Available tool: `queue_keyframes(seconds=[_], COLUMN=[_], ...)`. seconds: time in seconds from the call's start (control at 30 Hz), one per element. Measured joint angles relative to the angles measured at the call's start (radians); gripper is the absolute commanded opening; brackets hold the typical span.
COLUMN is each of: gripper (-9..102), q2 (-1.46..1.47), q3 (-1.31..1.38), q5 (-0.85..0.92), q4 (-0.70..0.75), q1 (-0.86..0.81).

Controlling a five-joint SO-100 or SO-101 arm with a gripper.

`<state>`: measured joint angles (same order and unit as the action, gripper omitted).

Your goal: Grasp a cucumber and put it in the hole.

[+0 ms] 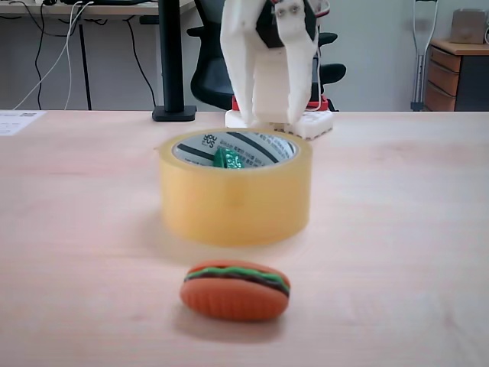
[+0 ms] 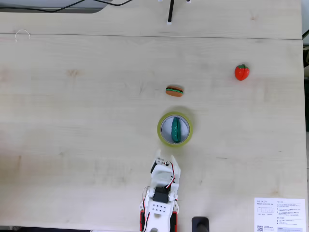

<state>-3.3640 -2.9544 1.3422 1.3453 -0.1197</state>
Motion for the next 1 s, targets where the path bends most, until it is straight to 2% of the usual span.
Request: queue_keyframes(seconds=[0.13, 0.43, 0.6, 1.0], gripper=[14, 12, 6, 0], q2=[-0.003, -0.003, -0.003, -0.003], q3=[-0.043, -0.143, -0.163, -0.163], q5=[0.029, 0.126, 0.143, 0.173], q4=[-0.067, -0.083, -0.083, 0.023], q1=[0.0, 0.0, 0.0, 0.0])
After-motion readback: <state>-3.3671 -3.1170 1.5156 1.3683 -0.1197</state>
